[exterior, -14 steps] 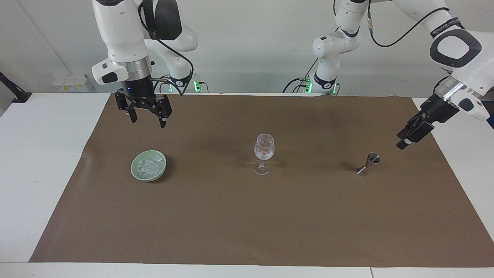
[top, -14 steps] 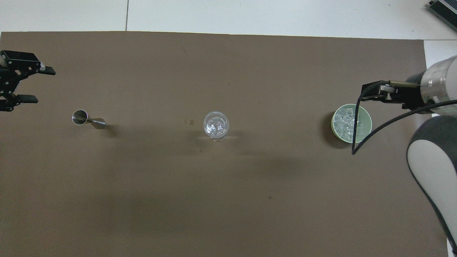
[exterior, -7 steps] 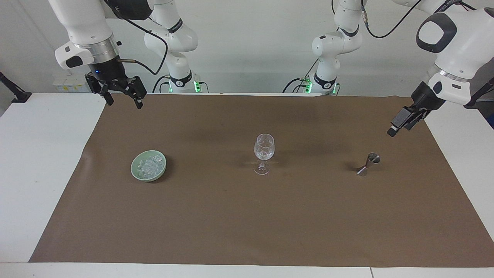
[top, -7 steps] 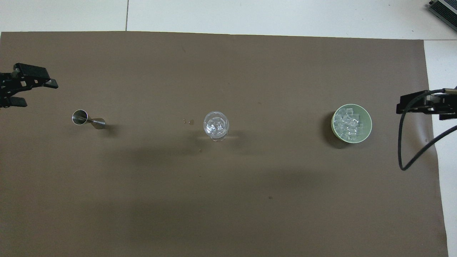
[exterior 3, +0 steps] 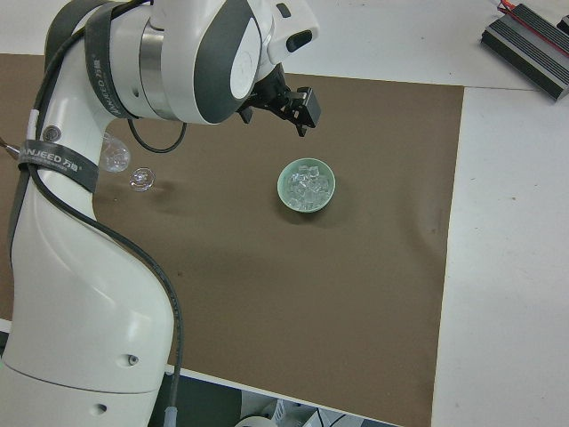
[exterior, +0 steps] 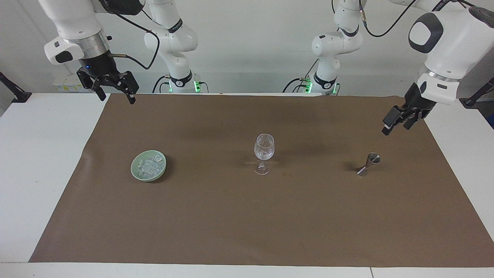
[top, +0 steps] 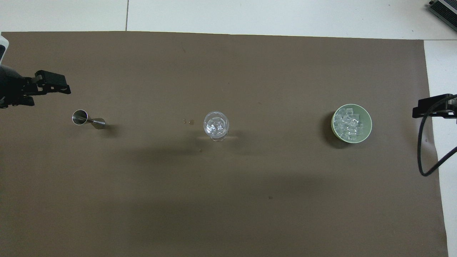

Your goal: Pour wine and add ice with both arms

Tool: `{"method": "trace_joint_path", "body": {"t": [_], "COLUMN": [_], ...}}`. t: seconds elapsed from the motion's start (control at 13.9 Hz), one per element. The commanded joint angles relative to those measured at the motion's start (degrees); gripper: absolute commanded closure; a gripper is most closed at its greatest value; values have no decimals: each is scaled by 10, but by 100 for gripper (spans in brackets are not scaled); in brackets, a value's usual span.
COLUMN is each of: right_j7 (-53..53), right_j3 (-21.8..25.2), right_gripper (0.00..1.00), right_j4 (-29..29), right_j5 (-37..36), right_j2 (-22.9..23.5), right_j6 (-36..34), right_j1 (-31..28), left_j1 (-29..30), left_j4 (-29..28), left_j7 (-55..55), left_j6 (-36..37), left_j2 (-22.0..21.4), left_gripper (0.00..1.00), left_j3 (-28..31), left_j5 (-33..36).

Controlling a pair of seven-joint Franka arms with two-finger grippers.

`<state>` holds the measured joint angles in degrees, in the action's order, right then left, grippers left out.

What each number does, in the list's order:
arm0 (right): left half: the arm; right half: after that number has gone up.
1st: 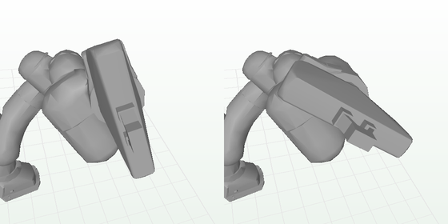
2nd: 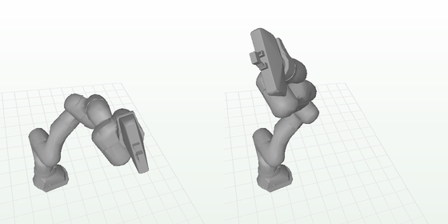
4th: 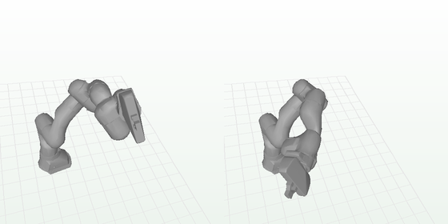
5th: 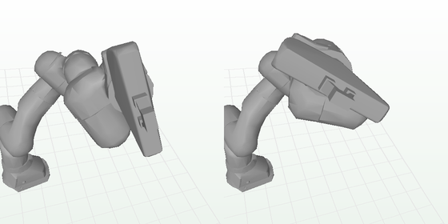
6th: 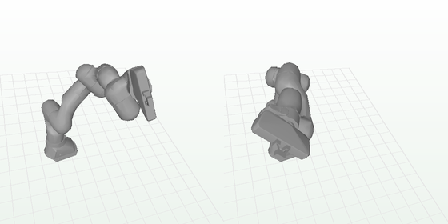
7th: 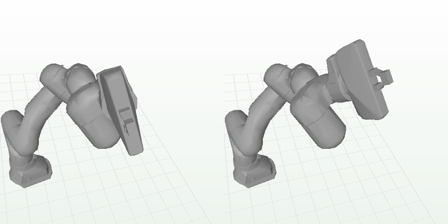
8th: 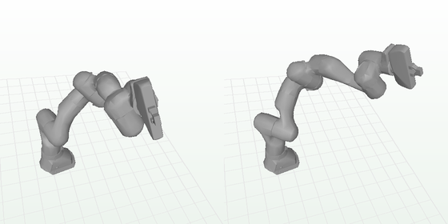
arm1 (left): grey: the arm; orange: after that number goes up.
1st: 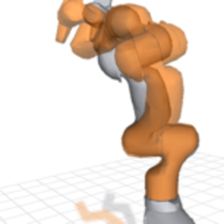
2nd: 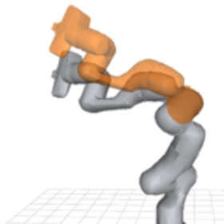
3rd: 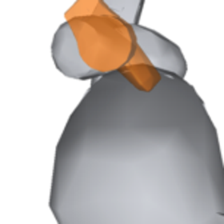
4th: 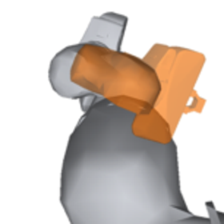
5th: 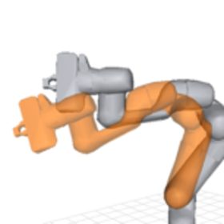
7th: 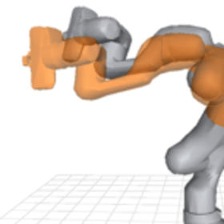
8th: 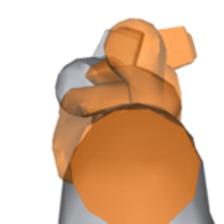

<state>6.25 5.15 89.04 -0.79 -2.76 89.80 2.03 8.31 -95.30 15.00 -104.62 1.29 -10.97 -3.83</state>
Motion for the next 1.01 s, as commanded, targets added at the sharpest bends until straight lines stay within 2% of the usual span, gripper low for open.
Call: {"method": "trace_joint_path", "body": {"t": [0.0, 0.5, 0.93], "right_j7": [-28, -34, -33], "right_j3": [0, 2, 2], "right_gripper": [0, 0, 0], "right_j4": [15, 29, 30], "right_j5": [8, 9, 9], "right_j2": [-14, -21, -22], "right_j6": [-2, -3, -3], "right_j1": [0, 1, 2], "left_j1": [5, 11, -5], "left_j4": [0, -14, -28], "left_j7": [-22, -40, -108], "left_j6": [19, 27, 26], "left_j2": [-10, -24, -30], "left_gripper": [0, 0, 0], "left_j3": [6, 8, 16], "left_j5": [8, 7, 8]}}
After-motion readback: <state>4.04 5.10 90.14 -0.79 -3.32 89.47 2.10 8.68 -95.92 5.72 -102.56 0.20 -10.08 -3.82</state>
